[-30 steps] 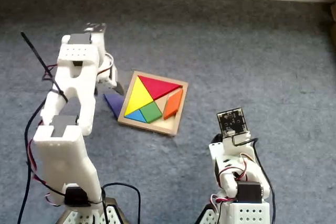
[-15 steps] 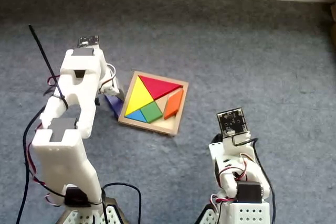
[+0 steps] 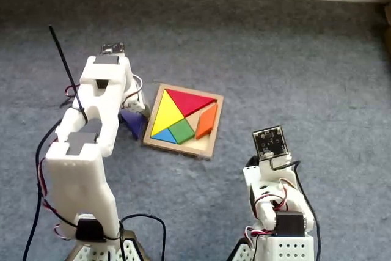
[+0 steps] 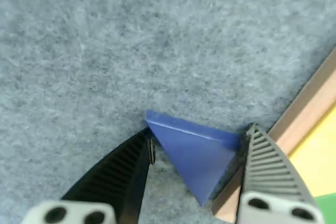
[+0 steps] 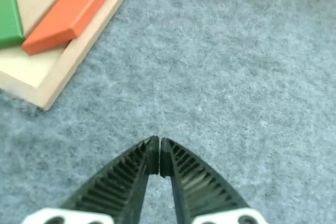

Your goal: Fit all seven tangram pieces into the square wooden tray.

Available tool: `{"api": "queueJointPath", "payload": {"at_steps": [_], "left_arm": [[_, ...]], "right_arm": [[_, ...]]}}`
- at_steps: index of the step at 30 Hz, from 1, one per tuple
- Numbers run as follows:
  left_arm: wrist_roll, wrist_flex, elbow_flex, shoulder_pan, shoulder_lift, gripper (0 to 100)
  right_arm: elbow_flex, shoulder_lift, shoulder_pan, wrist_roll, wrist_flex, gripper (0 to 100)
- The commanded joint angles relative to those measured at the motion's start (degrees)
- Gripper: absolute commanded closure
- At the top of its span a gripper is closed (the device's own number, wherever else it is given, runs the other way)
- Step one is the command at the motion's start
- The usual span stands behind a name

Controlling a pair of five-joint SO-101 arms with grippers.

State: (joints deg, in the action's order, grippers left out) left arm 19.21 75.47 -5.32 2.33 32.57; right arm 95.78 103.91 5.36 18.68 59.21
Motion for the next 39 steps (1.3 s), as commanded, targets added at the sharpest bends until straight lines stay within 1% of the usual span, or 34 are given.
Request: {"api": "queueJointPath", "payload": {"at_steps": [1, 5, 10, 13, 18, 20, 23, 25, 28, 30, 34, 39], "left_arm": [[0.26, 2.46, -2.95, -3.3, 1.54, 73], [0.09, 2.9, -2.95, -3.38, 1.71, 74], [-3.52, 2.64, -3.21, -3.38, 1.71, 82], [-4.75, 2.99, -3.21, -3.38, 1.54, 83], [-8.35, 3.87, -2.68, -3.38, -2.59, 83], [-9.58, 4.92, -2.68, -3.38, -4.88, 83], [-14.33, 6.33, -2.68, -3.38, -7.25, 83], [-16.18, 7.3, -2.68, -3.3, -7.52, 81], [-16.79, 8.7, -2.59, -3.03, -7.16, 74], [-16.88, 8.35, -1.27, -3.03, -6.55, 71], [-20.48, 8.18, 1.27, -3.3, -4.62, 71], [-20.57, 7.56, 1.36, -1.19, -3.91, 71]], "right_arm": [[8.66, -0.31, -0.66, -0.09, -0.66, 97.9], [8.66, -0.31, -0.66, -0.09, -0.66, 97.9], [8.66, -0.31, -0.75, -0.09, -0.66, 97.9], [8.66, -0.22, -2.42, -0.09, -0.75, 97.9], [8.66, -0.22, -2.51, -0.09, -0.84, 97.9], [8.66, -0.22, -2.51, -0.09, -0.84, 97.9], [8.66, -0.22, -2.51, -0.09, -0.84, 97.9], [8.66, -0.22, -2.51, -0.09, -0.84, 97.9], [8.66, -0.22, -2.51, -0.09, -0.84, 97.9], [8.66, -0.22, -2.51, -0.09, -0.84, 97.9], [8.66, -0.22, -2.51, -0.09, -0.84, 97.9], [8.66, -0.22, -2.51, -0.09, -0.84, 97.9]]}}
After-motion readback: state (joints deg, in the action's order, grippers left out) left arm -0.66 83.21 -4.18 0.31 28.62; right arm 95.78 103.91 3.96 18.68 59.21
